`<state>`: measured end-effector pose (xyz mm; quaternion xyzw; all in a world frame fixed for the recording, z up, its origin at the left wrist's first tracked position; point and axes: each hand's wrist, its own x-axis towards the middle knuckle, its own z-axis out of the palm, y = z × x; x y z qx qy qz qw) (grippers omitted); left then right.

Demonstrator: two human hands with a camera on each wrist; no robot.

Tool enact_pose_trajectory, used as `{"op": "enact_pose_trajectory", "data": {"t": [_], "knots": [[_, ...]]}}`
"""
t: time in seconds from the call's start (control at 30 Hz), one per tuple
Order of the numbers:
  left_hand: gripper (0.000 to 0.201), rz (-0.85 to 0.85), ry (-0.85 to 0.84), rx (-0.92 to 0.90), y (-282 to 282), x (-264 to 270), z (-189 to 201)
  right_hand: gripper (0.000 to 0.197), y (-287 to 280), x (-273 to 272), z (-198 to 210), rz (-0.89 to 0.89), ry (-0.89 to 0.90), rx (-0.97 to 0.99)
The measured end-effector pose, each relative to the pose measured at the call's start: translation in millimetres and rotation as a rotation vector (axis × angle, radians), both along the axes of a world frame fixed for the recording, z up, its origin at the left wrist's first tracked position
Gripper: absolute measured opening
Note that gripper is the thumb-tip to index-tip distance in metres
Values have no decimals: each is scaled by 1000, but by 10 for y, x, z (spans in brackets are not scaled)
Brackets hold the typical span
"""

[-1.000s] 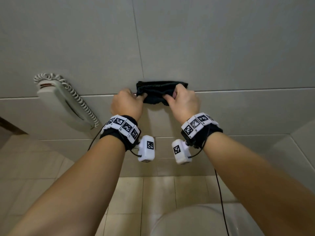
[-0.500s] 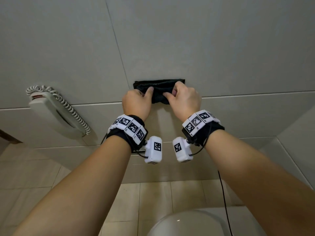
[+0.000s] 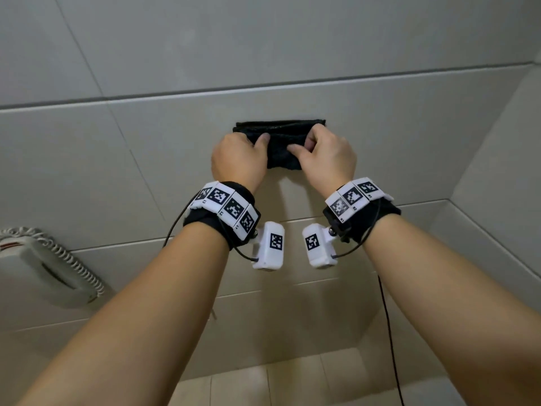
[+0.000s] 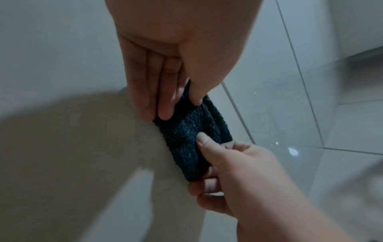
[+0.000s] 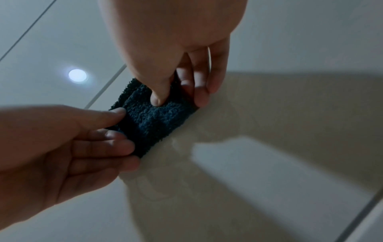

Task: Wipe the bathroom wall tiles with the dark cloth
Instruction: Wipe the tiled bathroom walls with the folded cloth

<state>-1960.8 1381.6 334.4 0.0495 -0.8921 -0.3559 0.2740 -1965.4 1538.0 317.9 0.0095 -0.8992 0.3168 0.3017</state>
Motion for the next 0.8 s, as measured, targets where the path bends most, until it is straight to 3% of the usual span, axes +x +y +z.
{"op": "enact_pose_trajectory", "data": {"t": [0.17, 0.43, 0.8], "knots": [[45, -68, -6, -37, 693, -136, 138, 36, 681, -75, 75, -79, 17, -27], [35, -206, -82, 6, 1572, -251, -30, 31, 1536, -159, -162, -182, 65, -10], [37, -276, -200, 94, 1651, -190, -95, 25, 1569, -165, -322, -195, 55, -97]]}}
